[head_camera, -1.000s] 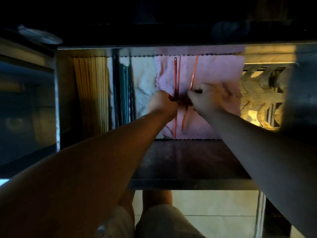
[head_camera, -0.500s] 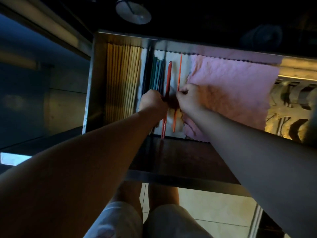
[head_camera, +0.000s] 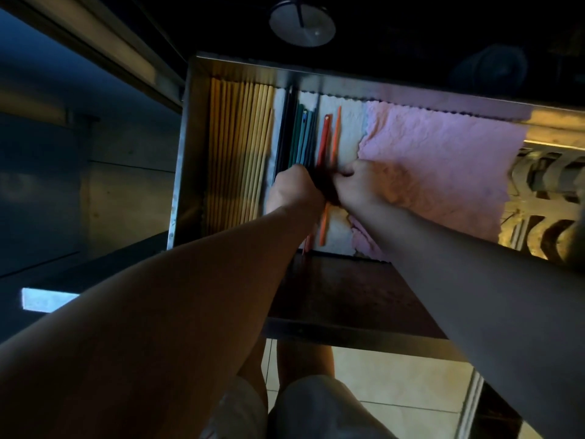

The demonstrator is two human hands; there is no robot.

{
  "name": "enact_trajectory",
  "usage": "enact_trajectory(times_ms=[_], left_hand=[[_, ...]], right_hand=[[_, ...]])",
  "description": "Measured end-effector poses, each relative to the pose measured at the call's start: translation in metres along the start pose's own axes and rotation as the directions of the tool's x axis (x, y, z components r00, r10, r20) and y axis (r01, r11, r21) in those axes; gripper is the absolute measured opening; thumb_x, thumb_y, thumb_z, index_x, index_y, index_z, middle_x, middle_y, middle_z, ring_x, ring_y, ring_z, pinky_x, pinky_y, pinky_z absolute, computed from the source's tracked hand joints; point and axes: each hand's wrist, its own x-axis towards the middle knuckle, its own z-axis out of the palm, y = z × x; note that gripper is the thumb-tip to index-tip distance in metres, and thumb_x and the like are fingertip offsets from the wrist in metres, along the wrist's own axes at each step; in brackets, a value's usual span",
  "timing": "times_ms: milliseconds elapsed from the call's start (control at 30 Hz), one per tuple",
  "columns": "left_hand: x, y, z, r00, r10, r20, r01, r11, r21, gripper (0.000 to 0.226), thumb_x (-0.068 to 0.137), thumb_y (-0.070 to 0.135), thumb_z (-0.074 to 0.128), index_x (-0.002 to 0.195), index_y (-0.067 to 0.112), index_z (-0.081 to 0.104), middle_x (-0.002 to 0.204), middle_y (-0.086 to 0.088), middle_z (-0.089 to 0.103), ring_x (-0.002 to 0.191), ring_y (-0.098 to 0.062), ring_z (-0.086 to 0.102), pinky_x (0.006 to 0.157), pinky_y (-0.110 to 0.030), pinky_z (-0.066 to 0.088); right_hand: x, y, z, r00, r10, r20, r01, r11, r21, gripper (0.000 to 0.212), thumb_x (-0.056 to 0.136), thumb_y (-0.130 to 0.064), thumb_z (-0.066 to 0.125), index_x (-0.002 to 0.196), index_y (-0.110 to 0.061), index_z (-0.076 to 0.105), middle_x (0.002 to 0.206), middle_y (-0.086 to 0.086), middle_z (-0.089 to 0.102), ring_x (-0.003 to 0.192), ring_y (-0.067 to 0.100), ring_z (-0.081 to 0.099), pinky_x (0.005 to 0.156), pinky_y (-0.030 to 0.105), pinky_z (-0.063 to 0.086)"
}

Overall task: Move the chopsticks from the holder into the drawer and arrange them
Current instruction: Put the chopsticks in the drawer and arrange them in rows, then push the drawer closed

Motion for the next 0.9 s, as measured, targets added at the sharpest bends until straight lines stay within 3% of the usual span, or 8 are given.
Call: enact_trajectory(times_ms=[100, 200, 300, 367, 433, 633, 800, 900], left_hand=[[-0.004, 0.001, -0.003, 0.997, 0.069, -0.021, -0.065, 0.983, 0.170, 0.026, 0.092, 0.032, 0.059, 0.111, 0.016, 0.053, 0.102, -0.005, 0.063, 0.090, -0.025, 0.064, 0.069, -0.037, 0.053], [-0.009, -0.002, -0.006, 0.939, 0.340, -0.050, -0.300, 0.883, 0.360, 0.040, 0.093, 0.032, 0.057, 0.129, 0.019, 0.045, 0.133, -0.008, 0.047, 0.121, -0.030, 0.046, 0.091, -0.044, 0.045], [-0.007, -0.011, -0.007, 0.860, 0.495, 0.122, -0.485, 0.720, 0.496, 0.062, 0.098, 0.031, 0.047, 0.153, 0.024, 0.019, 0.163, -0.001, 0.012, 0.147, -0.029, 0.014, 0.114, -0.048, 0.023], [-0.003, -0.022, -0.006, 0.844, 0.457, 0.280, -0.528, 0.620, 0.581, 0.075, 0.100, 0.031, 0.040, 0.155, 0.025, -0.011, 0.162, 0.006, -0.021, 0.150, -0.024, -0.013, 0.121, -0.050, 0.005], [0.000, -0.034, -0.007, 0.839, 0.428, 0.337, -0.540, 0.574, 0.616, 0.076, 0.102, 0.031, 0.034, 0.152, 0.023, -0.021, 0.157, 0.006, -0.034, 0.147, -0.021, -0.023, 0.121, -0.050, -0.001], [0.004, -0.042, -0.007, 0.840, 0.444, 0.311, -0.540, 0.637, 0.550, 0.076, 0.101, 0.028, 0.034, 0.153, 0.023, -0.021, 0.156, 0.007, -0.034, 0.146, -0.015, -0.025, 0.122, -0.047, -0.003], [0.003, -0.043, -0.005, 0.855, 0.411, 0.317, -0.518, 0.649, 0.557, 0.072, 0.103, 0.025, 0.031, 0.153, 0.023, -0.021, 0.157, 0.006, -0.034, 0.147, -0.016, -0.024, 0.121, -0.045, -0.004], [0.001, -0.040, -0.006, 0.861, 0.392, 0.326, -0.509, 0.653, 0.560, 0.074, 0.102, 0.023, 0.033, 0.153, 0.023, -0.020, 0.156, 0.006, -0.035, 0.147, -0.016, -0.024, 0.121, -0.045, -0.005]], right_hand=[[-0.008, -0.004, -0.002, 0.999, 0.016, -0.027, -0.015, 0.999, 0.044, 0.034, 0.060, -0.036, 0.050, 0.081, -0.014, 0.067, 0.084, 0.014, 0.071, 0.081, 0.035, 0.069, 0.076, 0.048, 0.058], [-0.011, -0.004, -0.004, 0.999, 0.025, -0.041, -0.023, 0.999, 0.049, 0.033, 0.067, -0.030, 0.048, 0.091, -0.019, 0.068, 0.092, 0.012, 0.071, 0.088, 0.033, 0.068, 0.081, 0.048, 0.057], [-0.020, -0.012, -0.009, 0.999, 0.024, -0.028, -0.024, 1.000, 0.003, 0.031, 0.078, -0.025, 0.049, 0.100, -0.018, 0.070, 0.099, 0.009, 0.072, 0.093, 0.029, 0.067, 0.087, 0.044, 0.055], [-0.022, -0.014, -0.010, 0.999, 0.003, -0.034, -0.004, 0.999, -0.032, 0.026, 0.084, -0.021, 0.051, 0.100, -0.020, 0.071, 0.102, 0.005, 0.072, 0.096, 0.025, 0.066, 0.089, 0.040, 0.055], [-0.025, -0.018, -0.010, 1.000, -0.009, -0.025, 0.008, 1.000, -0.015, 0.022, 0.086, -0.018, 0.052, 0.096, -0.019, 0.072, 0.098, 0.004, 0.072, 0.092, 0.025, 0.067, 0.086, 0.039, 0.056], [-0.030, -0.031, -0.011, 0.998, -0.047, -0.038, 0.045, 0.997, -0.059, 0.023, 0.090, -0.012, 0.052, 0.101, -0.010, 0.073, 0.102, 0.008, 0.072, 0.094, 0.023, 0.066, 0.082, 0.029, 0.052], [-0.030, -0.032, -0.008, 0.997, -0.075, -0.017, 0.073, 0.994, -0.081, 0.023, 0.089, -0.011, 0.052, 0.096, 0.001, 0.070, 0.102, 0.019, 0.071, 0.094, 0.032, 0.067, 0.083, 0.043, 0.056], [-0.029, -0.028, -0.009, 0.996, -0.082, -0.024, 0.080, 0.993, -0.084, 0.021, 0.089, -0.011, 0.052, 0.094, -0.004, 0.071, 0.100, 0.015, 0.072, 0.093, 0.028, 0.067, 0.082, 0.036, 0.056]])
